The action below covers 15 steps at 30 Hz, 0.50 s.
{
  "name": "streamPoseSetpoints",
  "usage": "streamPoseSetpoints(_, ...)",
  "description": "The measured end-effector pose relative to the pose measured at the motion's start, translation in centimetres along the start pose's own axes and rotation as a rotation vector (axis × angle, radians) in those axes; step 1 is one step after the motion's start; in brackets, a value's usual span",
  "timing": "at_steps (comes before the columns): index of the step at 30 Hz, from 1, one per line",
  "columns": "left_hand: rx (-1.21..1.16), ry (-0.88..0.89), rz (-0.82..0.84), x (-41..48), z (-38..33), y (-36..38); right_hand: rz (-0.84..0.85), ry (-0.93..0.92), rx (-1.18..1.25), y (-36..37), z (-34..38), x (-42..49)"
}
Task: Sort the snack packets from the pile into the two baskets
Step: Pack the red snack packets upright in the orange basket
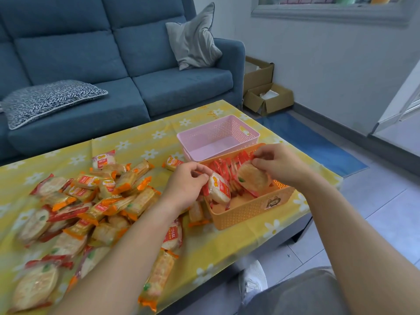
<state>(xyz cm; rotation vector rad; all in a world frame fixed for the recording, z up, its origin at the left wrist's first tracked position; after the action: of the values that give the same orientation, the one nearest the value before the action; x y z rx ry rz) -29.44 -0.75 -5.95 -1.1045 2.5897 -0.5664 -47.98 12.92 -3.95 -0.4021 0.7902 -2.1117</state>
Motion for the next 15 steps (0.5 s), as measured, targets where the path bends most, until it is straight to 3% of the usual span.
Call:
streamPoseSetpoints(6,0.074,0.005,-0.065,0.0,0.2,-0.6,0.009,-0.195,-0.259,-0.3,3.4,-1.2)
streamPoseSetpoints(11,0.167,0.038,-0.085,-0.6,-0.4,0.6,-0.002,-0.116,-0.500,2.3,4.2,-1.5)
streamPoseSetpoints(15,0.237,-0.013,-0.073,-0.7,-0.2,1.6,0.009,-0.047,-0.475,4.1,3.7,-0.9)
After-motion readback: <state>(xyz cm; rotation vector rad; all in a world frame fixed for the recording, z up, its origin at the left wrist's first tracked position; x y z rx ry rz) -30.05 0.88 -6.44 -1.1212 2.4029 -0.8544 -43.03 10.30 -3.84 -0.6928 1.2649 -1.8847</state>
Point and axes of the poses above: each hand's wrist, its own x-axis towards the middle knuckle, its own y-axis out of the palm, z = x × y, the point moved 7 cm from there along x, towards the middle knuckle, and after that the axes turned 1 degree about -y, right-handed, at the moved point
